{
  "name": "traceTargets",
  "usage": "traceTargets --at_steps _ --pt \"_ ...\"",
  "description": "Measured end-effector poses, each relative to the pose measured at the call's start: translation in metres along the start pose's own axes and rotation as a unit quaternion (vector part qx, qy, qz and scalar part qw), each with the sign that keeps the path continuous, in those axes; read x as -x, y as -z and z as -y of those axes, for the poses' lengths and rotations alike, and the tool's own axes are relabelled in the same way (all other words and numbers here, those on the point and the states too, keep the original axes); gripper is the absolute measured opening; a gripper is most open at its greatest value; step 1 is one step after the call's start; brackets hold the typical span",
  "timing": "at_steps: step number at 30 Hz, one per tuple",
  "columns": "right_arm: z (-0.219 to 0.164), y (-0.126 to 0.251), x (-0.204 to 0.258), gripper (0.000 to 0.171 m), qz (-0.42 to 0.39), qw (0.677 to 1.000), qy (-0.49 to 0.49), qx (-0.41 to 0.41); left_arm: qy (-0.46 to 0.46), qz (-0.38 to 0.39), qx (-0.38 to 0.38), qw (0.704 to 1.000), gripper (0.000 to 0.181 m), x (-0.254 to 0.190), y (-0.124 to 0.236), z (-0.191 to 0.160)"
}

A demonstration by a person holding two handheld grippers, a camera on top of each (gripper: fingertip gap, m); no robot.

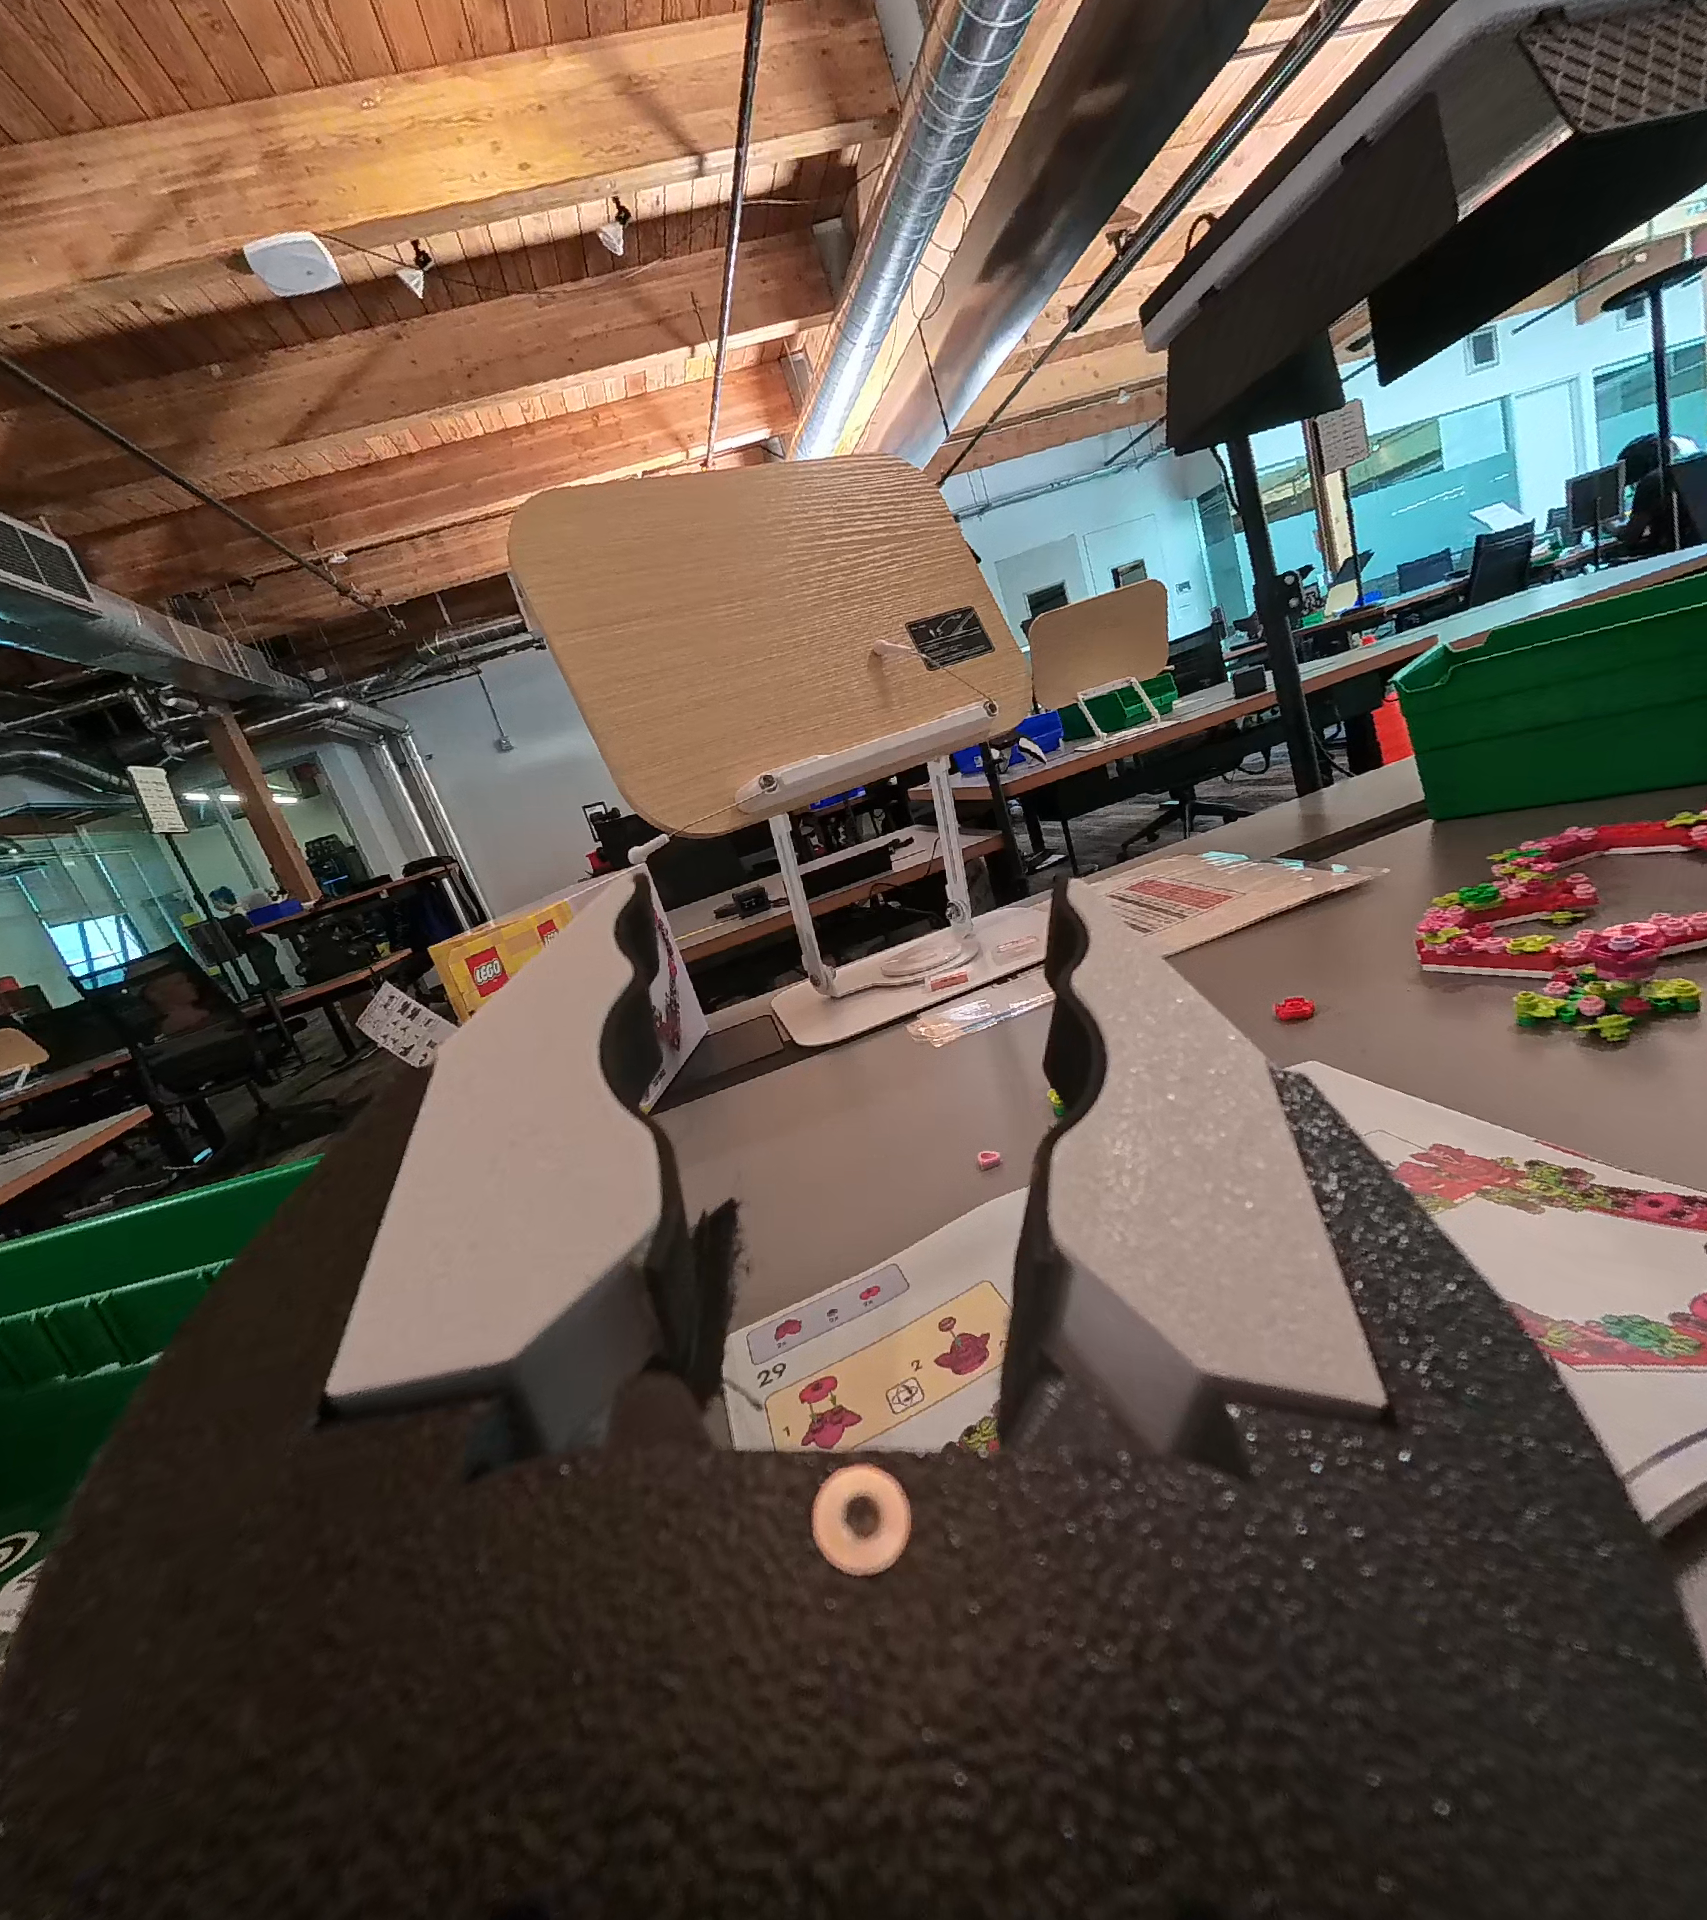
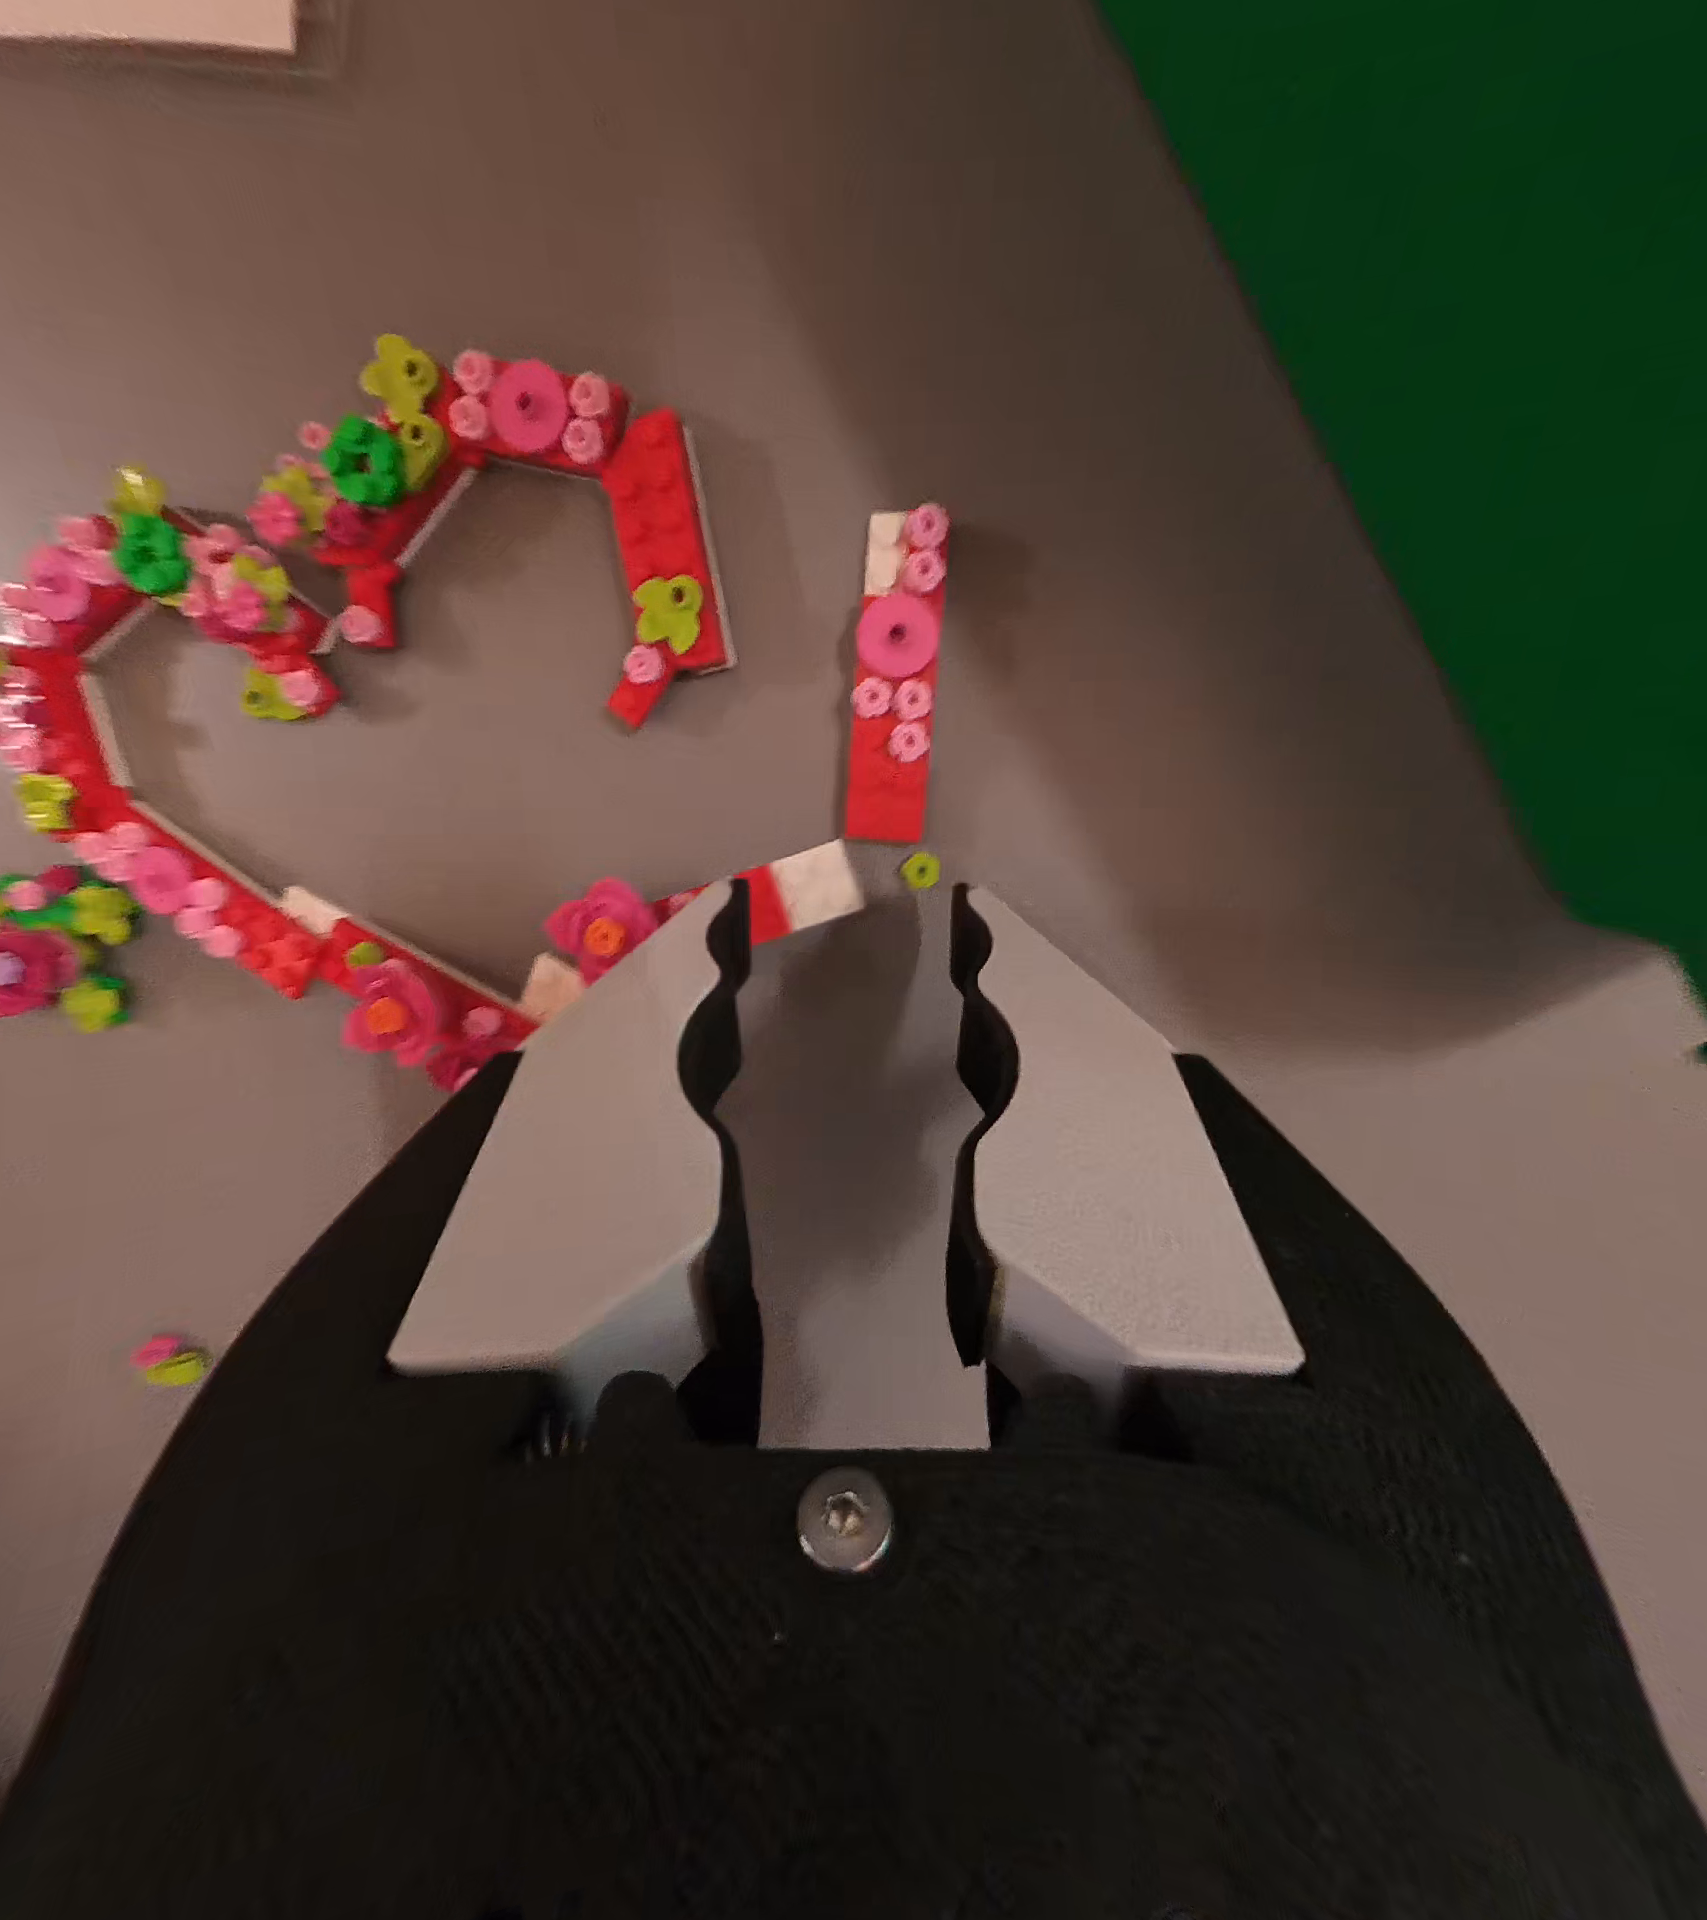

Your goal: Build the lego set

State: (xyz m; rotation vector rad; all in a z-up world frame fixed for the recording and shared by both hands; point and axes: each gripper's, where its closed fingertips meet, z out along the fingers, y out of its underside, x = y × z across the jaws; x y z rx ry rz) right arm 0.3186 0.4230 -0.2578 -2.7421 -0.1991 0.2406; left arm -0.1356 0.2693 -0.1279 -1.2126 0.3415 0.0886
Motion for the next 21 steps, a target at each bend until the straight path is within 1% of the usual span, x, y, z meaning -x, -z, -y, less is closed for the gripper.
traceTargets --at_steps 3,10,11,17,21 --pt "-0.010 -0.002 0.011 0.049 0.031 0.998 -0.045 0.005 0.000 0.000 0.000 1.000 0.072 0.000 -0.001 0.000" --pt "-0.014 -0.014 0.022 0.051 0.011 0.998 -0.067 0.010 0.007 -0.004 -0.004 1.000 0.071 -0.001 0.000 0.002" --pt "-0.016 -0.016 0.022 0.050 0.007 0.998 -0.064 0.017 0.008 -0.004 -0.004 1.000 0.072 -0.001 0.000 0.002" --pt "-0.009 -0.018 0.029 0.027 -0.016 0.999 -0.016 0.026 0.009 -0.003 -0.007 1.000 0.071 0.000 0.001 0.003" --pt "-0.007 -0.019 0.036 0.028 -0.010 0.999 -0.006 0.033 0.009 -0.003 -0.007 1.000 0.070 0.000 0.001 0.003"
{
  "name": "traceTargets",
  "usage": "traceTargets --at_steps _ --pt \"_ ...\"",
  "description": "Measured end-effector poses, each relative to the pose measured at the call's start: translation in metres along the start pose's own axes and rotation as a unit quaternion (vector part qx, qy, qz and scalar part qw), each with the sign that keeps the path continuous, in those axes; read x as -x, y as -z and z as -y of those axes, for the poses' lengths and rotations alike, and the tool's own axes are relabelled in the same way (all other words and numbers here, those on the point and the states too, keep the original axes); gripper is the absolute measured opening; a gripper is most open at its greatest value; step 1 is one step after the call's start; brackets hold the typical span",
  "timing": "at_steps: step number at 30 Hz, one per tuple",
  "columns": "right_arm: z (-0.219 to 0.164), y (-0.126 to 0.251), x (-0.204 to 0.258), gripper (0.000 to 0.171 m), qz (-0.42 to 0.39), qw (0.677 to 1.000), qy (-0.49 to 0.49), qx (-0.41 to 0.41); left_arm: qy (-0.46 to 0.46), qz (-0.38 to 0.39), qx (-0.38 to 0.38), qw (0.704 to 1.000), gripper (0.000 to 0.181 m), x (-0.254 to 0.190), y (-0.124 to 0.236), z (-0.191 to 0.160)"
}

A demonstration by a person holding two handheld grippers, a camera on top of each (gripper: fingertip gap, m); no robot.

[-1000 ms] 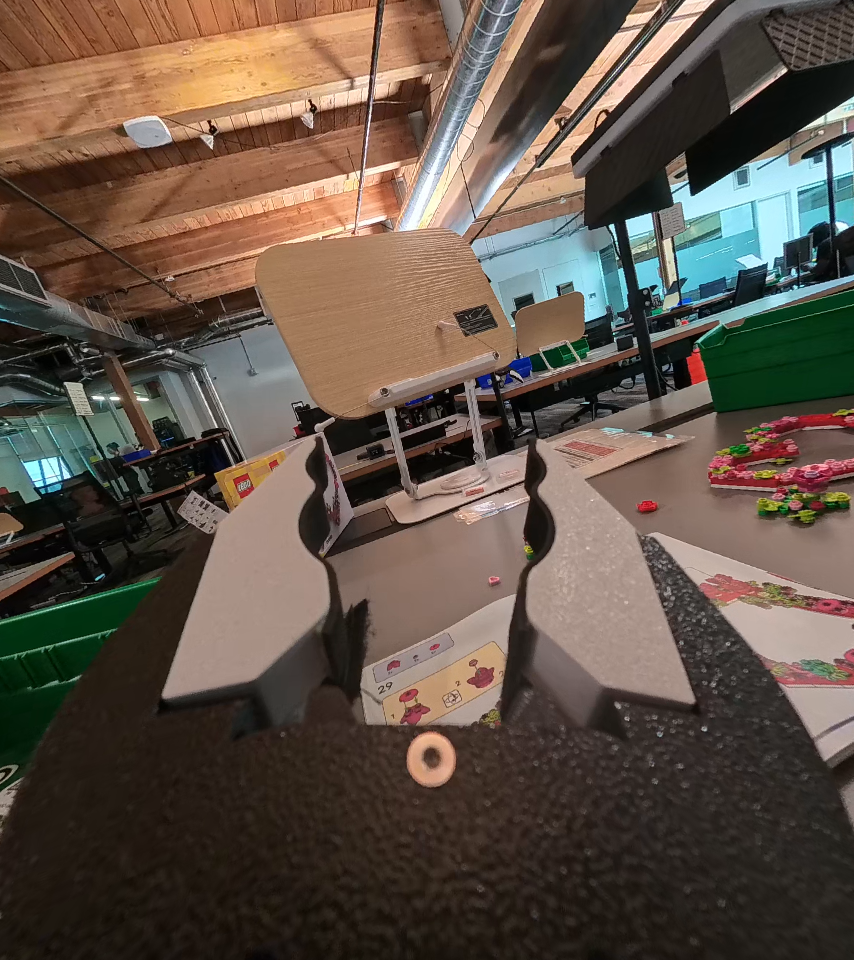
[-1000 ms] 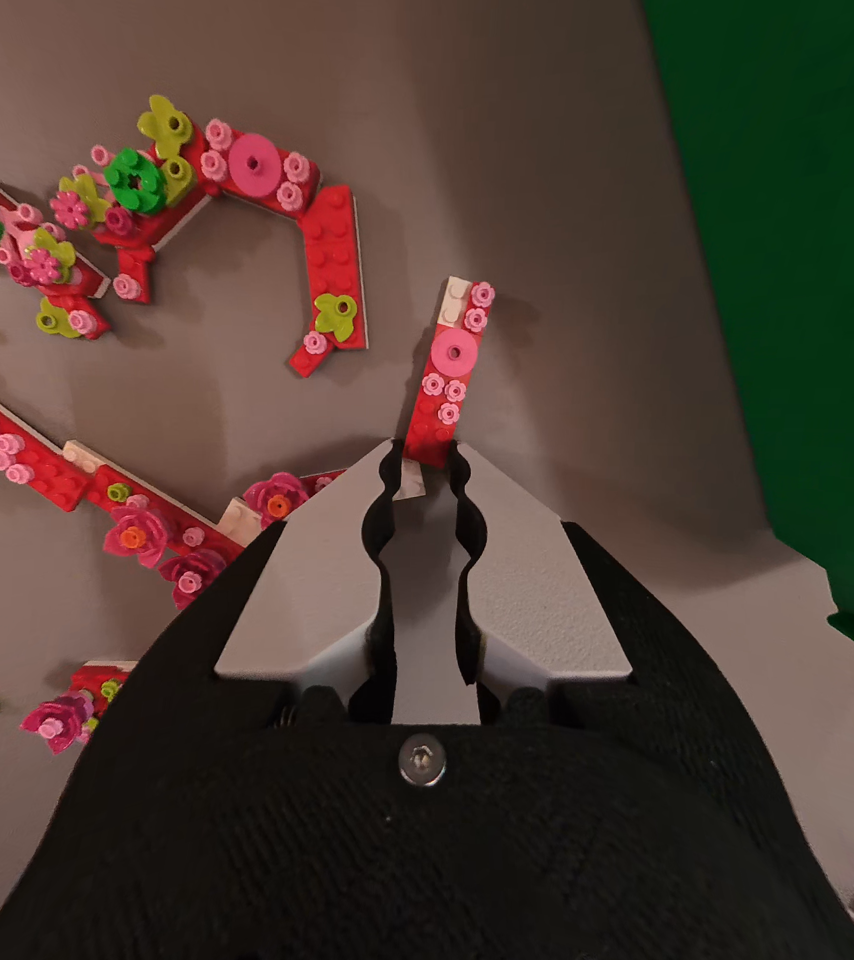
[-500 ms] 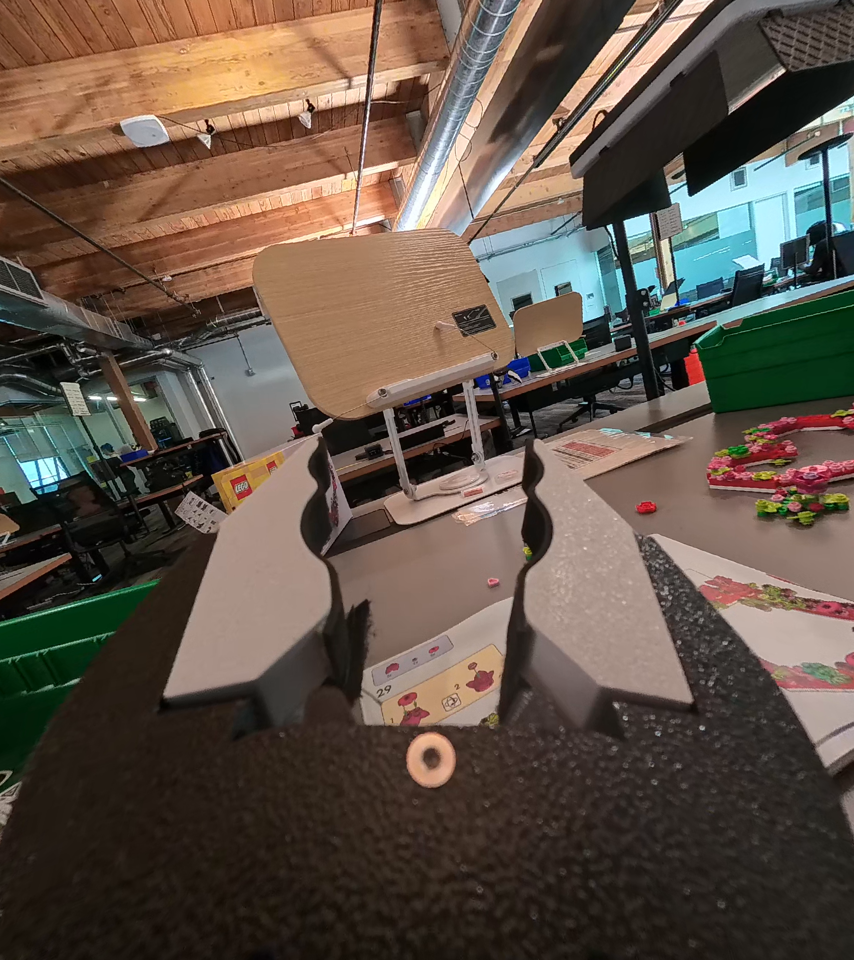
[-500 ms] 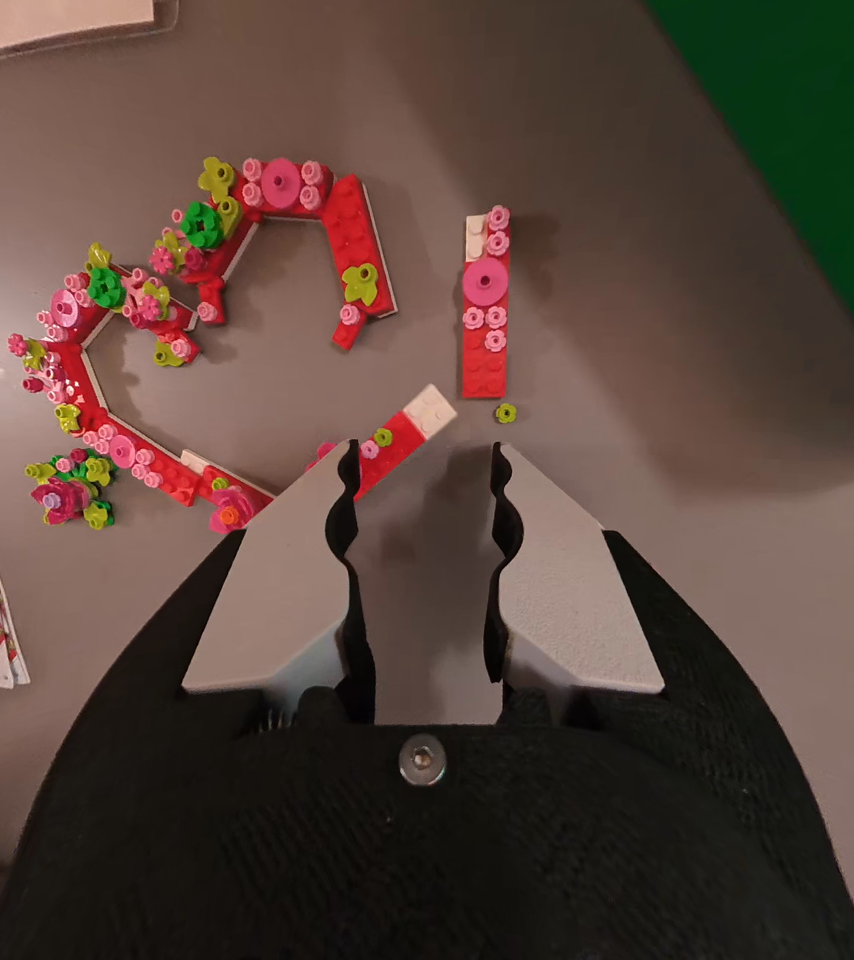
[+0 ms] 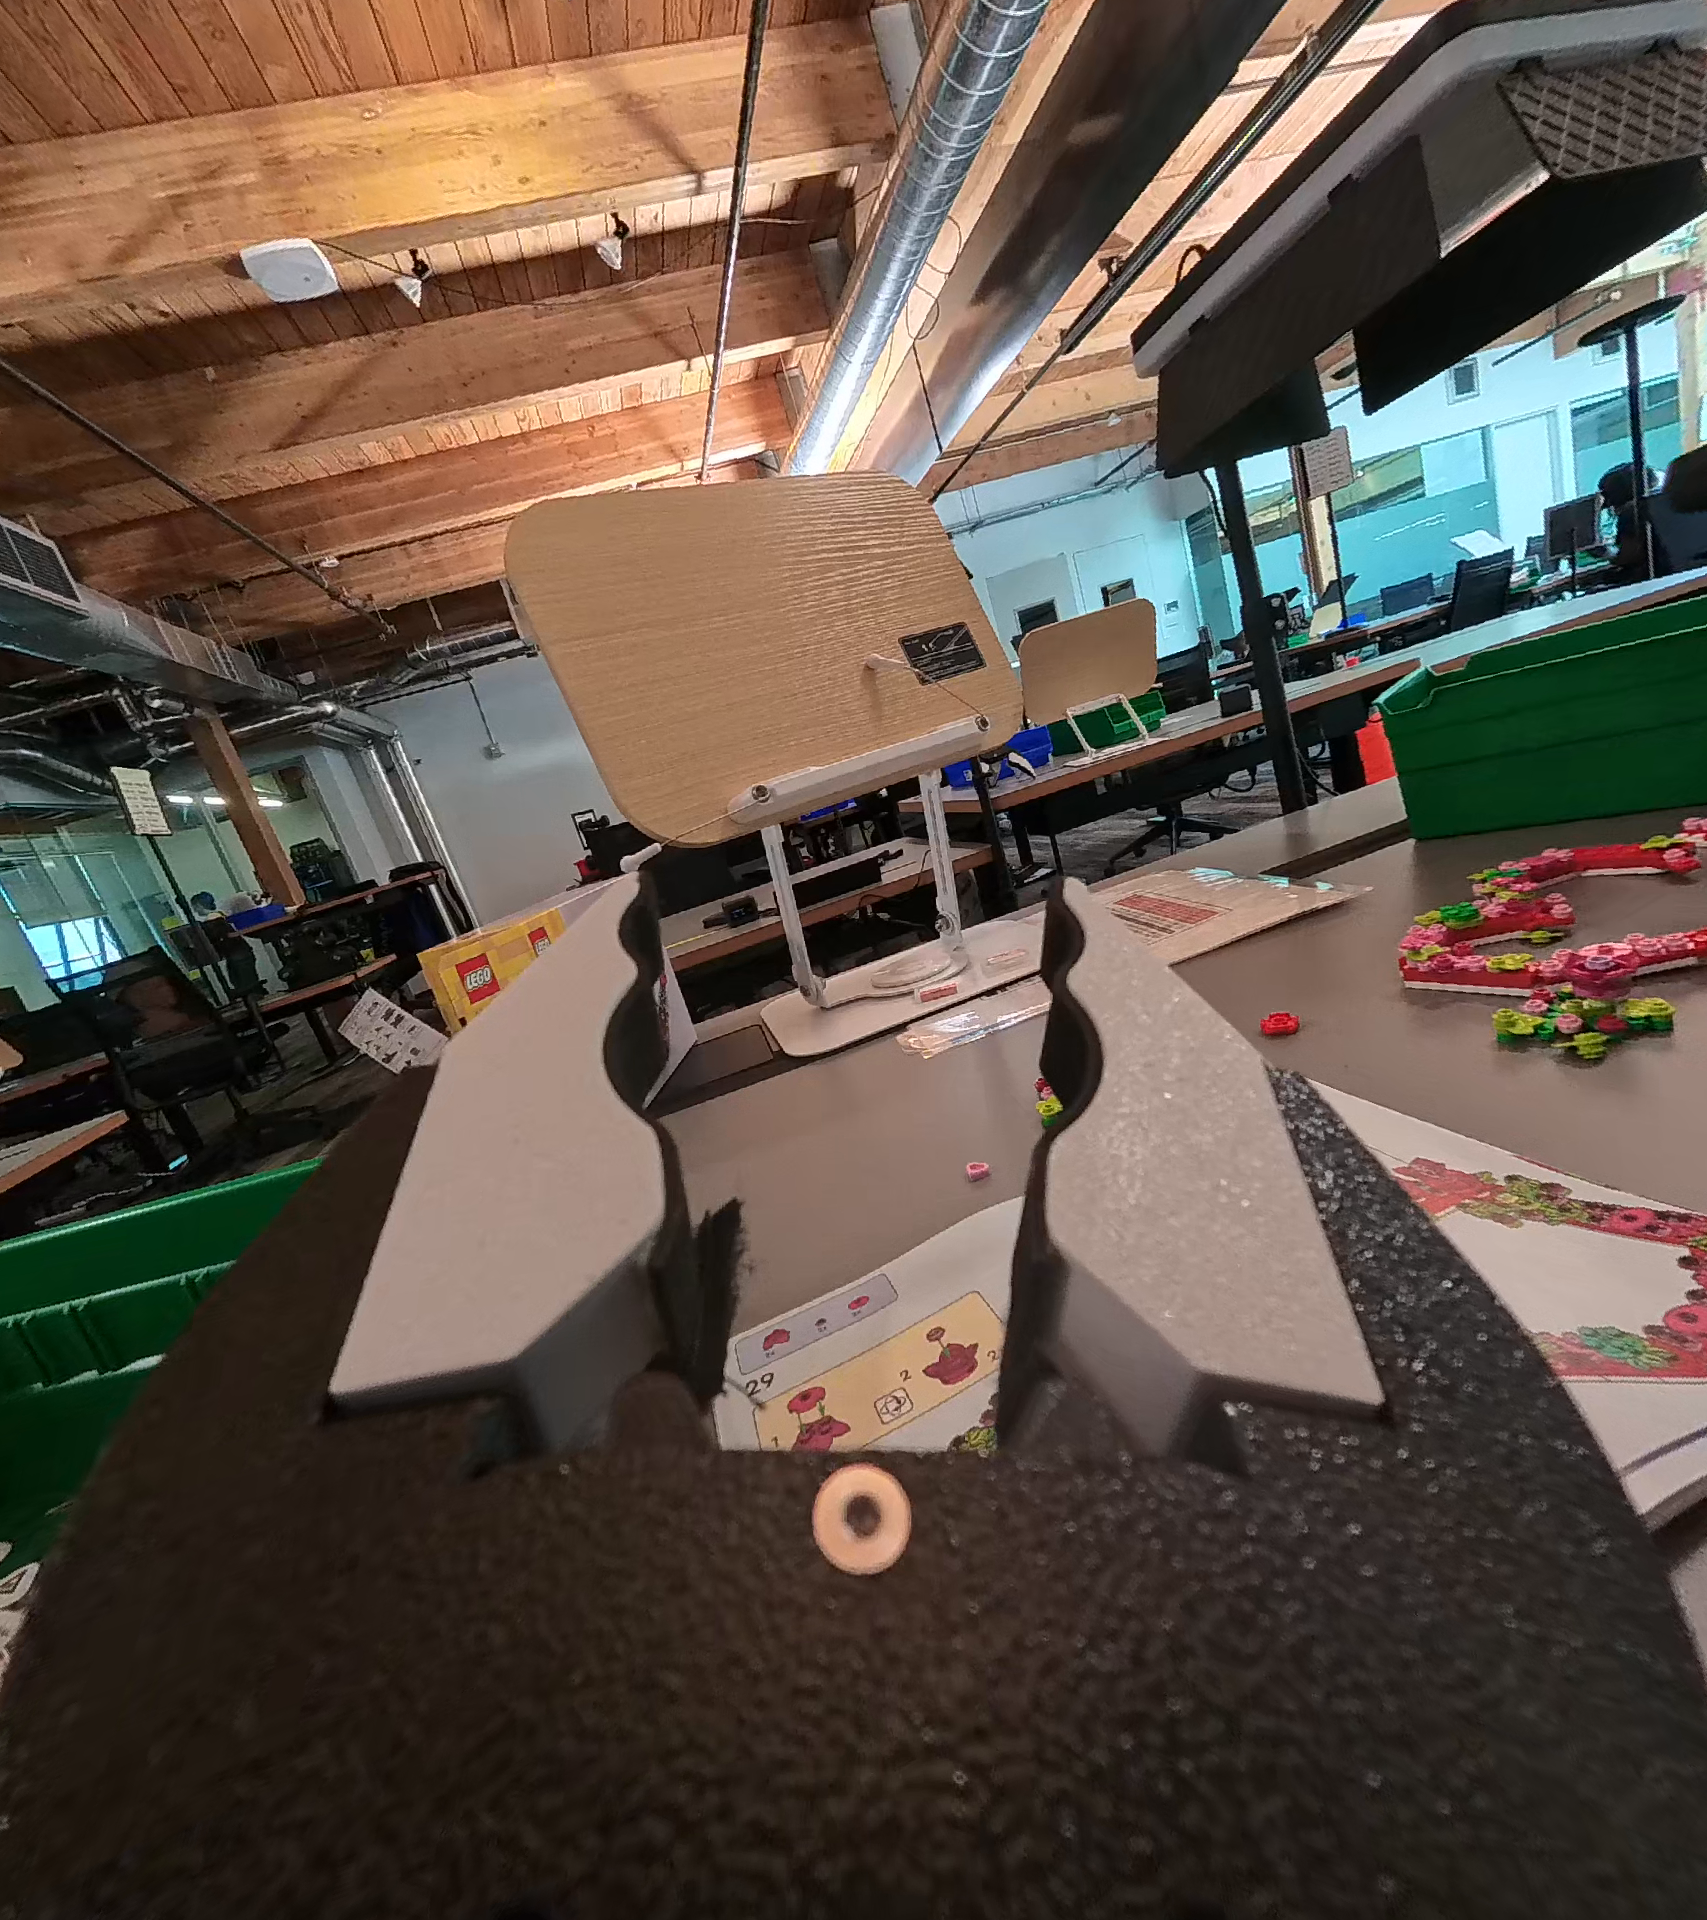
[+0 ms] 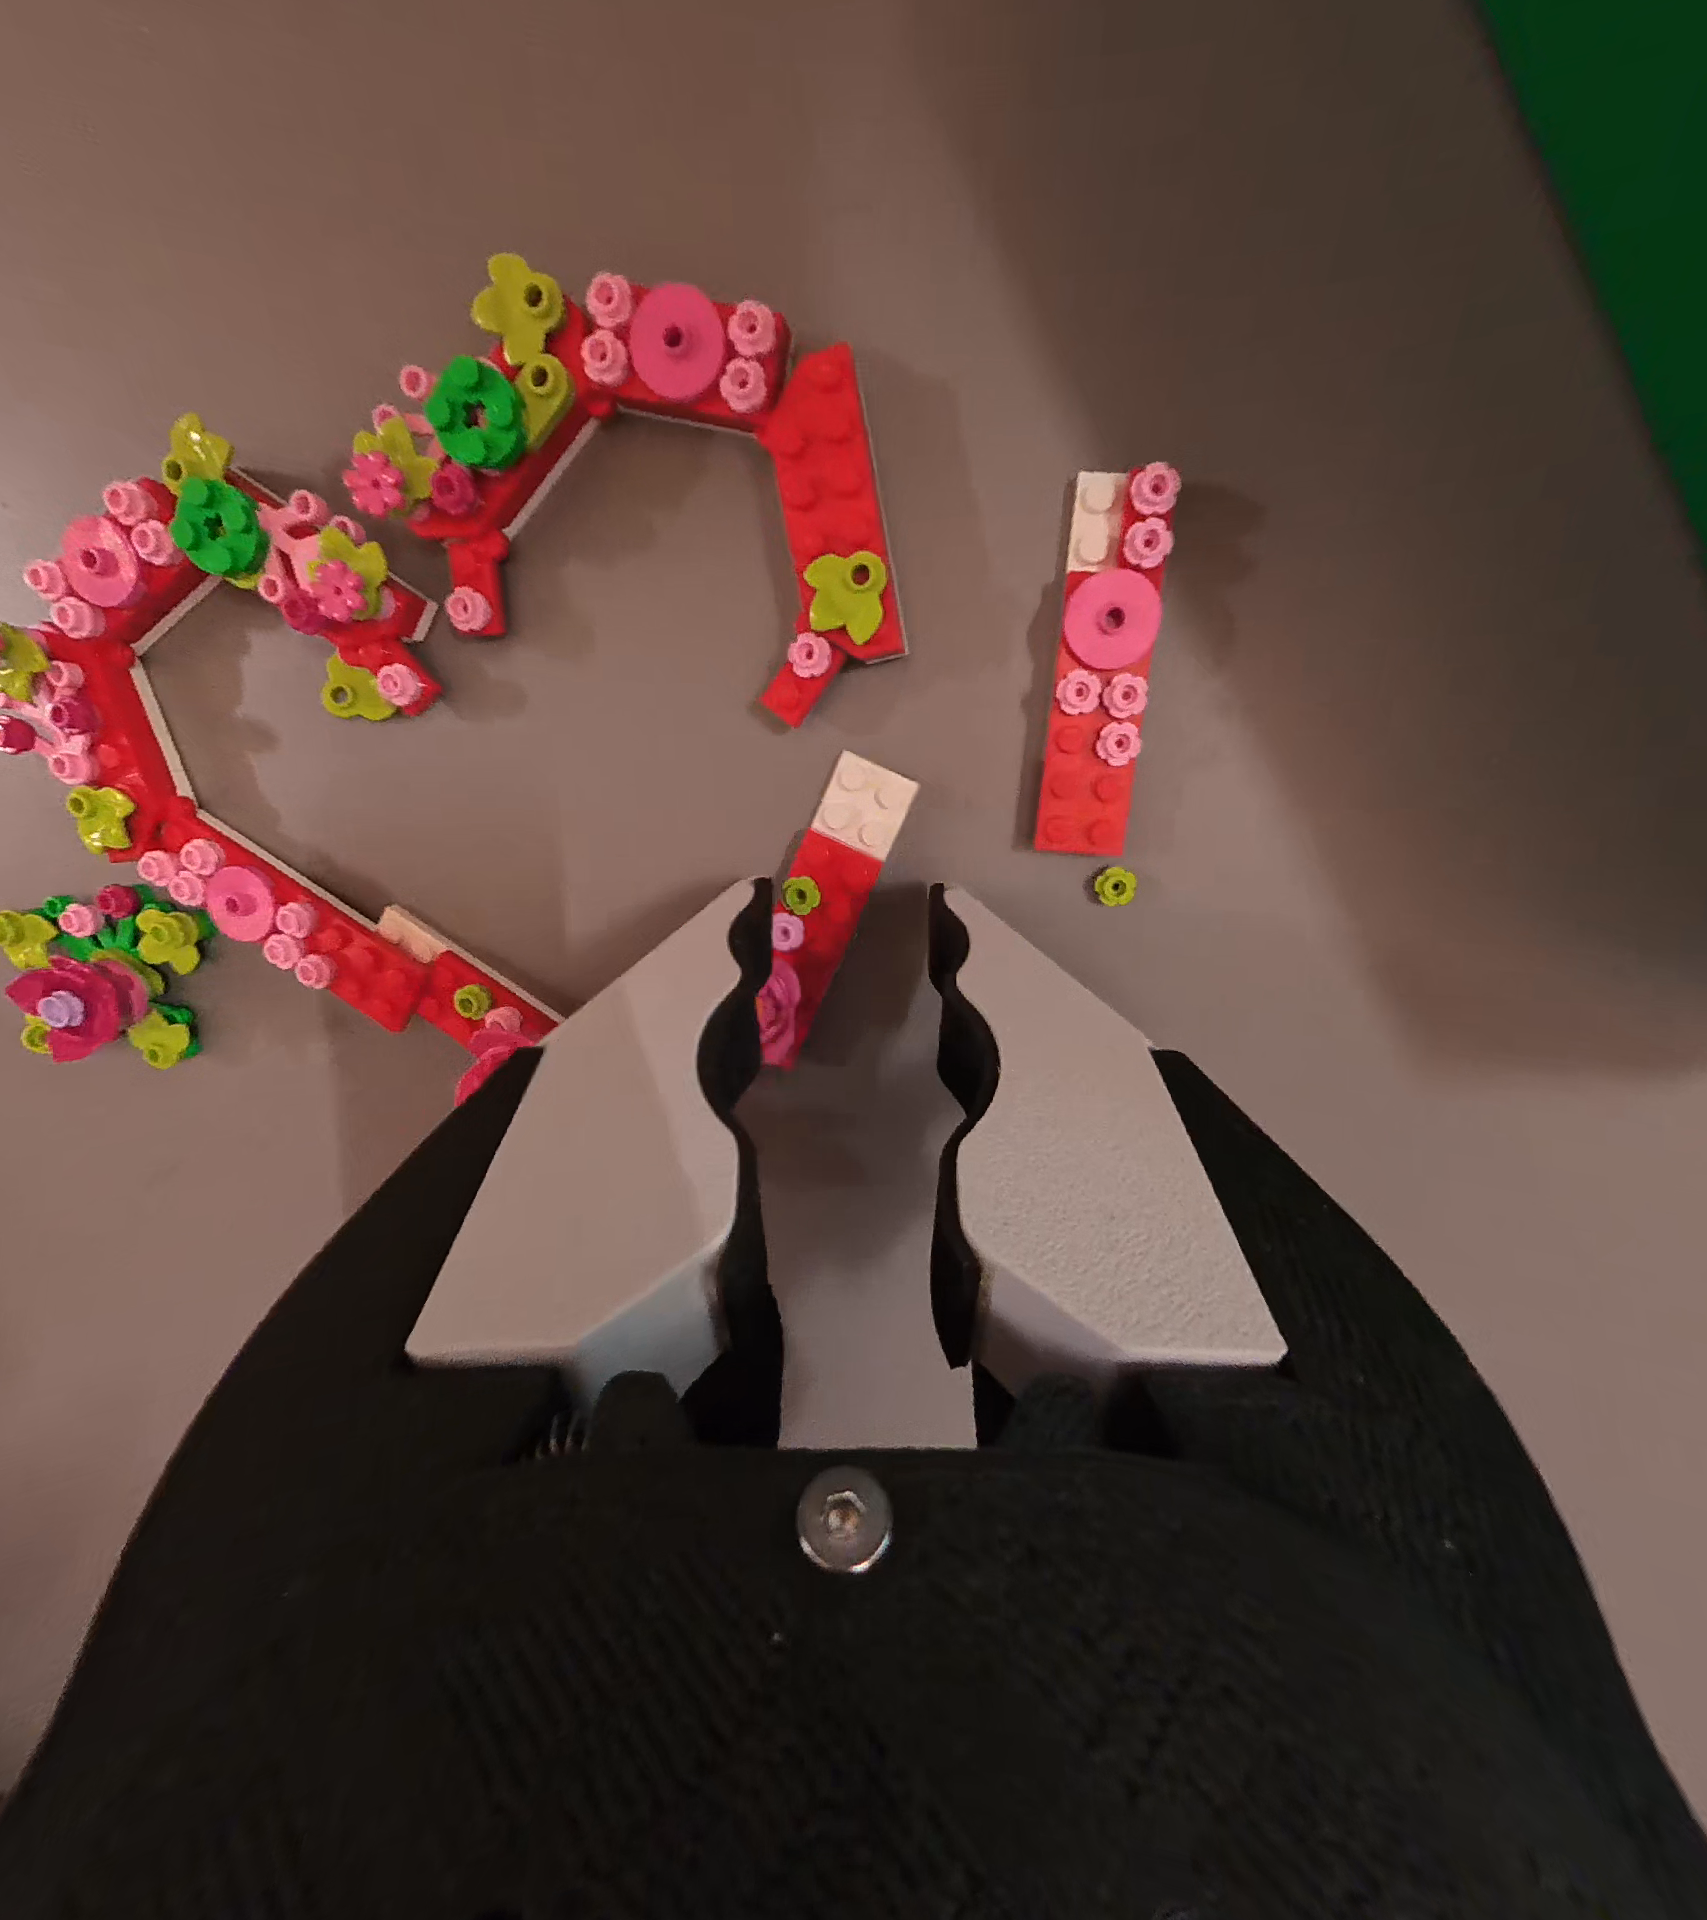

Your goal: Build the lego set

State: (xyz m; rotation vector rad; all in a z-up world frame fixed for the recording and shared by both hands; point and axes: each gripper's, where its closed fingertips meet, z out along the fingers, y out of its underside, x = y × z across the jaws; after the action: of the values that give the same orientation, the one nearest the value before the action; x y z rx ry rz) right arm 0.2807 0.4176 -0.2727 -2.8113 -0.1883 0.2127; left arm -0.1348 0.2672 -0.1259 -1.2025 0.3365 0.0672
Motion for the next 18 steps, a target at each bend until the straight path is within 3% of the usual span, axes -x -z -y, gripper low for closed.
traceTargets --at_steps 4,9,18 --pt "0.000 -0.004 0.006 0.033 0.015 1.000 -0.010 0.009 0.000 -0.001 0.000 1.000 0.070 0.000 0.000 0.000" --pt "-0.001 -0.007 0.000 0.019 -0.009 1.000 -0.004 0.017 0.001 -0.001 0.001 1.000 0.070 0.000 0.000 0.000" --pt "0.003 0.008 0.008 0.015 0.017 0.999 -0.035 -0.009 0.004 -0.002 0.001 1.000 0.070 0.000 -0.001 0.000"
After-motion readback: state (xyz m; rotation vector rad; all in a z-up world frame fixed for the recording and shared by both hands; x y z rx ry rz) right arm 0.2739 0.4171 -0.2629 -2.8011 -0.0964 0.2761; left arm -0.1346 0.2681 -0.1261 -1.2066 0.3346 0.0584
